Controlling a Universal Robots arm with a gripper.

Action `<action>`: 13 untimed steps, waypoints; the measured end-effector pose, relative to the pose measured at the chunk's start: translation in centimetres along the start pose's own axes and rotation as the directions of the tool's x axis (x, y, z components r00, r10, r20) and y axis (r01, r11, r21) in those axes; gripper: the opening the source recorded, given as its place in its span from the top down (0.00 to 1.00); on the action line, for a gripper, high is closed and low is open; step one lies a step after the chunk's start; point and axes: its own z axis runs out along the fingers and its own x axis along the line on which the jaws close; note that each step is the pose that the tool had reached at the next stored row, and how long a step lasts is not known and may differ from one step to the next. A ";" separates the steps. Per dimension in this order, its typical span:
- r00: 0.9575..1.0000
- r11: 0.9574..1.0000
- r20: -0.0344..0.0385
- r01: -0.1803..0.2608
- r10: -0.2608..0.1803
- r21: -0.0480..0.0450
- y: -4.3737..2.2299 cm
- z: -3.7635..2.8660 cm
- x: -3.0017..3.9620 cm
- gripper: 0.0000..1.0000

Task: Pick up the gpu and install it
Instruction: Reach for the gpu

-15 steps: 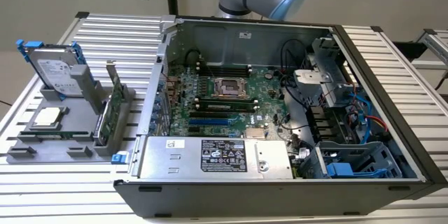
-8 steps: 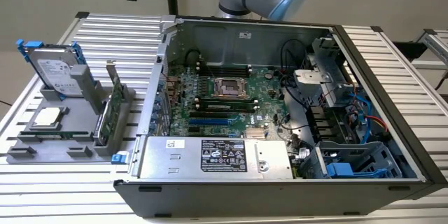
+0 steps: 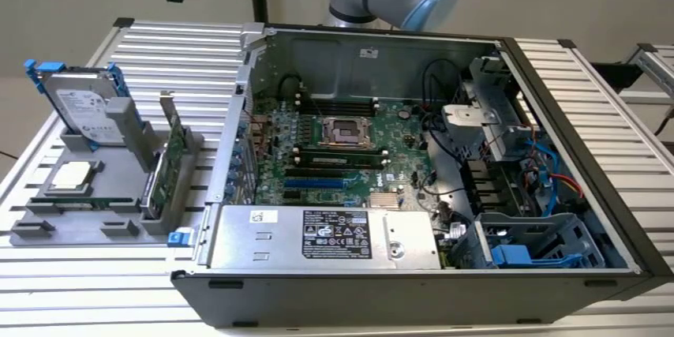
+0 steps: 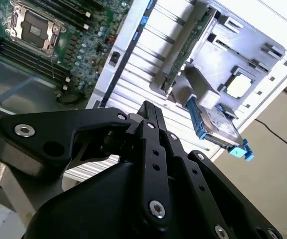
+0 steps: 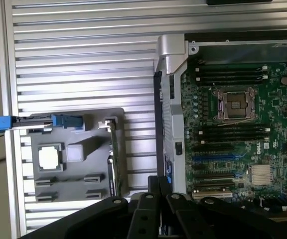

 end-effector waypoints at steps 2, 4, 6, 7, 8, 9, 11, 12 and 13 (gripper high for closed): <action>1.000 1.000 0.000 0.000 0.000 0.000 -0.05 0.02 0.61 1.00; 1.000 1.000 0.000 0.000 0.000 0.000 -0.09 0.03 1.19 1.00; 1.000 1.000 0.000 0.000 0.000 0.000 -0.12 0.04 1.70 1.00; 1.000 1.000 0.000 0.000 0.000 0.000 -0.14 0.04 1.92 1.00; 1.000 1.000 0.000 0.000 0.000 0.000 -0.16 0.04 2.11 1.00; 1.000 1.000 0.000 0.000 0.000 0.000 -0.17 0.04 2.29 1.00; 1.000 1.000 0.000 0.000 0.000 0.000 -0.19 0.05 2.57 1.00; 1.000 1.000 0.000 0.000 0.000 0.000 -0.20 0.05 2.69 1.00; 1.000 1.000 0.000 0.000 0.000 0.000 -0.21 0.05 2.81 1.00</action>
